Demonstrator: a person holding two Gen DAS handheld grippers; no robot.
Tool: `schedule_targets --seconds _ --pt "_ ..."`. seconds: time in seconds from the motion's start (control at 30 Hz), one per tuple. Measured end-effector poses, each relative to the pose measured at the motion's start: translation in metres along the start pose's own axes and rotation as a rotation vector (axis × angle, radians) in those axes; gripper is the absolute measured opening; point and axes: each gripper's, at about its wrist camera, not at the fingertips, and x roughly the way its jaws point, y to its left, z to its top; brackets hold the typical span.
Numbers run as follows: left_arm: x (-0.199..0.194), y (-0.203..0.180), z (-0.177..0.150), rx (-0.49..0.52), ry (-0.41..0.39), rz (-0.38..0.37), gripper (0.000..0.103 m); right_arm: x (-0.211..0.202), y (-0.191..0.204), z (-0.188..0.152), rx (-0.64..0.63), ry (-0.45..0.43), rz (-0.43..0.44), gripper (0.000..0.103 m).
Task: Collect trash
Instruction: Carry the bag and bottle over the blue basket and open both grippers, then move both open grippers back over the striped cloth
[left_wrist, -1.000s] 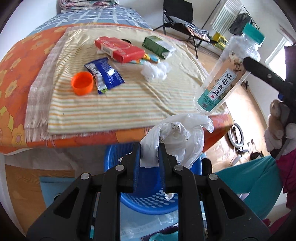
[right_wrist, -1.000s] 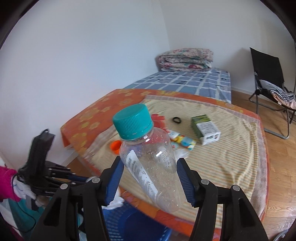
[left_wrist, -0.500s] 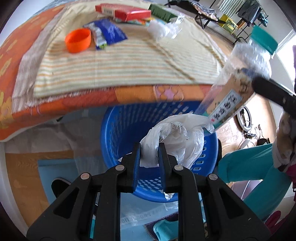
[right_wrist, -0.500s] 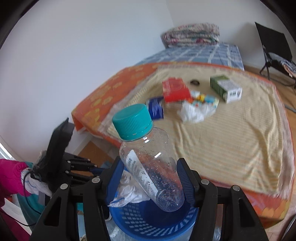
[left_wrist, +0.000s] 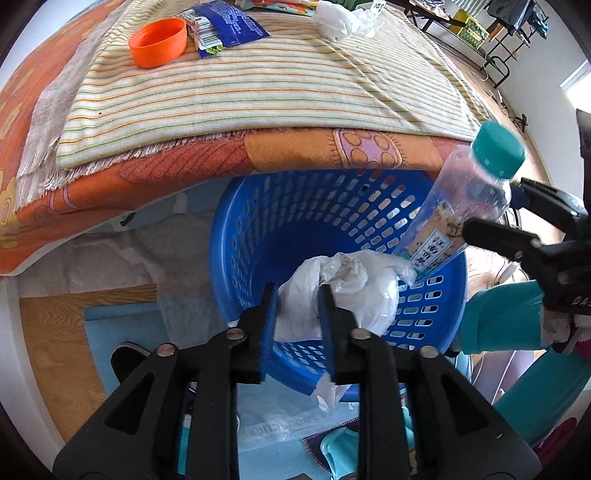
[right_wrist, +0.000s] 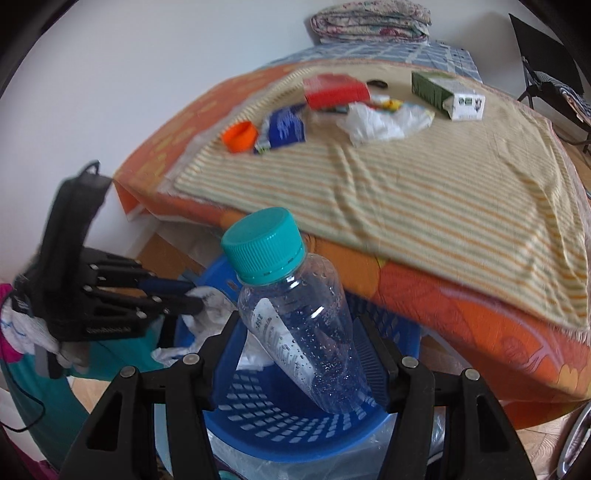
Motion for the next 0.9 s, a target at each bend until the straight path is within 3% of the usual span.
schedule_targets --seconds 0.03,0.13,0.27,0.57,0.7,0.9 --pt "0.000 0.000 0.001 -0.002 0.000 0.005 0.039 0.002 0.000 -0.002 0.003 0.011 0.002 0.063" --pt "0.000 0.001 0.001 -0.011 -0.015 0.015 0.051 0.006 -0.004 -0.003 0.012 0.027 -0.011 0.064" --pt "-0.001 0.005 0.003 -0.025 -0.017 0.019 0.051 0.005 -0.006 -0.002 0.018 0.028 -0.032 0.084" --pt "-0.002 0.006 0.006 -0.029 -0.013 0.019 0.052 0.003 -0.007 -0.002 0.011 0.030 -0.074 0.085" --pt "-0.006 0.005 0.008 -0.034 -0.031 0.018 0.060 0.002 -0.007 0.001 0.012 0.022 -0.090 0.087" --pt "-0.014 0.006 0.013 -0.043 -0.059 0.016 0.060 -0.004 -0.007 0.008 0.015 -0.003 -0.120 0.088"
